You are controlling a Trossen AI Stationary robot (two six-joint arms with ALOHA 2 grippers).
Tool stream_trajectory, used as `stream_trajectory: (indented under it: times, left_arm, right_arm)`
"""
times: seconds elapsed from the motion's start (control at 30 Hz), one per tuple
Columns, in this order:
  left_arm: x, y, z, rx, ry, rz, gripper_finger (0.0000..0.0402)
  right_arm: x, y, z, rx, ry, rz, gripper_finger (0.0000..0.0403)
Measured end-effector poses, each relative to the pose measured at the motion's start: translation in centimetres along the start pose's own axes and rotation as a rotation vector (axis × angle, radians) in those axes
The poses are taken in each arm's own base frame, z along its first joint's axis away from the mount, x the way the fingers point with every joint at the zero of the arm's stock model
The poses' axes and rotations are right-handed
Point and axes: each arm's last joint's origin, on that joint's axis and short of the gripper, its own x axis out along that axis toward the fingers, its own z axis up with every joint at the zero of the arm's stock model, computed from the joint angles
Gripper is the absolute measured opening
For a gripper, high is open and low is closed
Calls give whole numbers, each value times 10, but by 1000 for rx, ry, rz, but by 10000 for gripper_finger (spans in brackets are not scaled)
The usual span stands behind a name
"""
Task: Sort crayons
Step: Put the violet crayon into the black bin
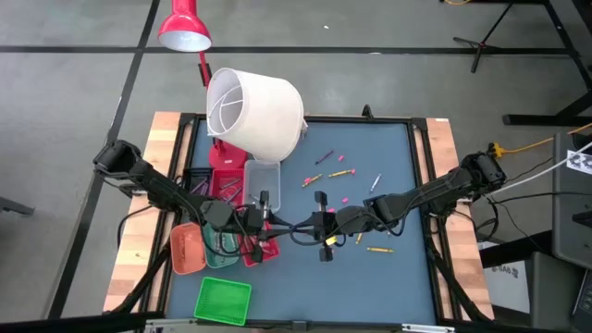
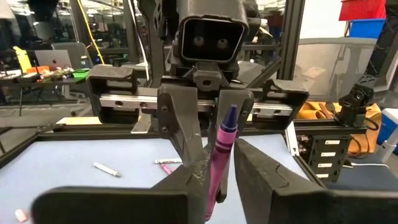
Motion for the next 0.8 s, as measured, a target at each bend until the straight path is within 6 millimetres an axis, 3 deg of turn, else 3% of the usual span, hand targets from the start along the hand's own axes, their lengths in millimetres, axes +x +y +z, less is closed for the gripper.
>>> stream_trajectory:
  times: [0.23, 0.47, 0.8]
  left_arm:
    - [0, 0, 0, 2, 1, 1, 10]
    - [0, 0, 0, 2, 2, 4, 6]
    - [-2, -1, -1, -7, 27, 0, 7]
  right_arm:
    - [0, 0, 0, 4, 0, 2, 21]
    - [0, 1, 0, 4, 1, 21, 23]
    - [0, 2, -3, -4, 29, 35, 102]
